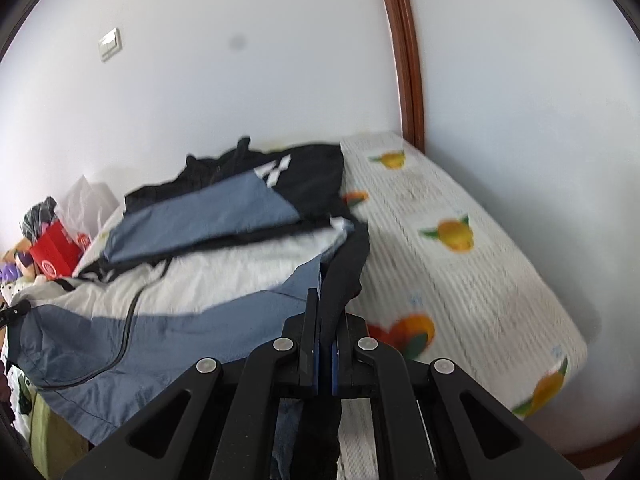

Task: Fold large clothes
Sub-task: 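Lift the hem with both tools and fold it toward the collar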

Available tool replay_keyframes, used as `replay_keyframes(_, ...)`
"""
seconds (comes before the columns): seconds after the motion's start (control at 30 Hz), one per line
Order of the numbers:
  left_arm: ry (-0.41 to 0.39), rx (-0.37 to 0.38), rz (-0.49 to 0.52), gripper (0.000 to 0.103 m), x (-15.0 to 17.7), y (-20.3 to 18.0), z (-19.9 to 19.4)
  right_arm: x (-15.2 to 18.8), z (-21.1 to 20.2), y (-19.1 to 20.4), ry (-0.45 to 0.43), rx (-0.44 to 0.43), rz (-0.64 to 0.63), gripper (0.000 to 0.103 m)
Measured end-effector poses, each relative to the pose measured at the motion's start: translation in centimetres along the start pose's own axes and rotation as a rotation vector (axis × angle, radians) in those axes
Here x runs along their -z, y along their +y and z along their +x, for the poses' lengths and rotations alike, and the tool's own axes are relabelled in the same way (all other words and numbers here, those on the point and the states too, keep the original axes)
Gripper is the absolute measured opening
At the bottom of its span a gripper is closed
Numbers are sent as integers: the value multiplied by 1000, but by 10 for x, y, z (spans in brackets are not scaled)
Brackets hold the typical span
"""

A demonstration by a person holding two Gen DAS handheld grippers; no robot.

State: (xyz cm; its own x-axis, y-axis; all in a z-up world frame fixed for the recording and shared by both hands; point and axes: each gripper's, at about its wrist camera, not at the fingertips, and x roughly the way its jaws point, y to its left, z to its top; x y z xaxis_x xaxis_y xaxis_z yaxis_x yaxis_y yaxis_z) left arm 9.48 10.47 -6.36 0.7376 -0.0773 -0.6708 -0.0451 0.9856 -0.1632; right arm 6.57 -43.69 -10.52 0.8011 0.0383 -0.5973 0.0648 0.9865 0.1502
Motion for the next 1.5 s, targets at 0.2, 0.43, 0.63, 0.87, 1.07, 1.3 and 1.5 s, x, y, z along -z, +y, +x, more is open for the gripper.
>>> replay_keyframes(0.2,-42,-39,38,7,-33,-15,12,-41,14,5,-47,-10,12,4)
replay_keyframes(0.43,-55,-83,56,8,-64,-27,37,-75,43,13,-75,-2,-2,4)
replay_keyframes(0.63,-37,-109,52,8,-85,-33,66,-96,77,17,-70,-4,0,4)
replay_keyframes(0.87,7,-115,35,8,-105,-33,109,-120,116,21,-63,-23,7,4)
replay_keyframes(1.07,44,-146,15,9,-117,-29,145,-130,163,20,-16,-10,21,4)
replay_keyframes(1.3,92,-191,12,10,-117,-21,182,-126,215,22,56,49,-1,4)
replay_keyframes(1.5,128,-199,11,12,-111,-15,202,-119,245,24,103,86,-12,5)
